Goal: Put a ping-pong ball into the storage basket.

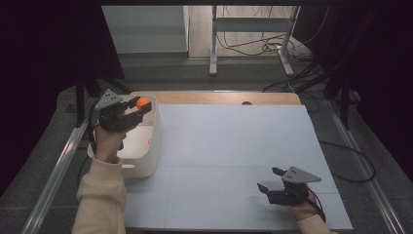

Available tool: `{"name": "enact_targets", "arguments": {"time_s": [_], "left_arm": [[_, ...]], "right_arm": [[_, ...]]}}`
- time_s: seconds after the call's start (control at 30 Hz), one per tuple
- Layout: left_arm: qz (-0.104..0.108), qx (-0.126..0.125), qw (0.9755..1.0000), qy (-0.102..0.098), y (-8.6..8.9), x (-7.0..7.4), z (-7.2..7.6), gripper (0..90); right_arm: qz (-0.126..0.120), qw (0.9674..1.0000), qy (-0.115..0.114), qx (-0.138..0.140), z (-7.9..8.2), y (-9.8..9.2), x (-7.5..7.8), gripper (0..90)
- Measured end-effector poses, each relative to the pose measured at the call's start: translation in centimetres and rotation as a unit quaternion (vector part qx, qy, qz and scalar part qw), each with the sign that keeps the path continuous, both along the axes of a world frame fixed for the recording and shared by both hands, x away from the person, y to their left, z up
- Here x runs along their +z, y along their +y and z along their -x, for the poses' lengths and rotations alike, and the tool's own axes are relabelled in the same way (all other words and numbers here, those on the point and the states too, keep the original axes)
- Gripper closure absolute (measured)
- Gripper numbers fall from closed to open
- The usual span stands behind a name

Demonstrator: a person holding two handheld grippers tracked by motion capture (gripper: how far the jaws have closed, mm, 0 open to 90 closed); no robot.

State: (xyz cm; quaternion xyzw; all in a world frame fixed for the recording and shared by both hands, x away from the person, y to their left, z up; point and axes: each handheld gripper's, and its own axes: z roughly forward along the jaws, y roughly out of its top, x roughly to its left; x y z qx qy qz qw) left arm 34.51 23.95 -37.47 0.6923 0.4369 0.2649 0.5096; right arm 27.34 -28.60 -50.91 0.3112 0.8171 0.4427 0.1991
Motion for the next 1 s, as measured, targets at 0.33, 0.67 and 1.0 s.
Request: {"name": "enact_targets", "arguments": {"time_s": [0.33,0.67,1.0], "left_arm": [[-0.001,0.024,0.9997,0.01,1.0,-0.6,-0.6,50.0],[-0.026,0.036,0.9986,0.028,1.0,-1.5,-1.4,49.9],[-0.047,0.032,0.9958,0.071,1.0,-2.8,-2.5,49.7]], "right_arm": [[0.001,1.0,0.001,0.0,0.0,0.0,0.0,18.8],[0.0,1.0,0.001,0.002,0.0,0.0,0.0,18.8],[0.0,1.0,0.001,0.002,0.0,0.0,0.0,18.8]]}}
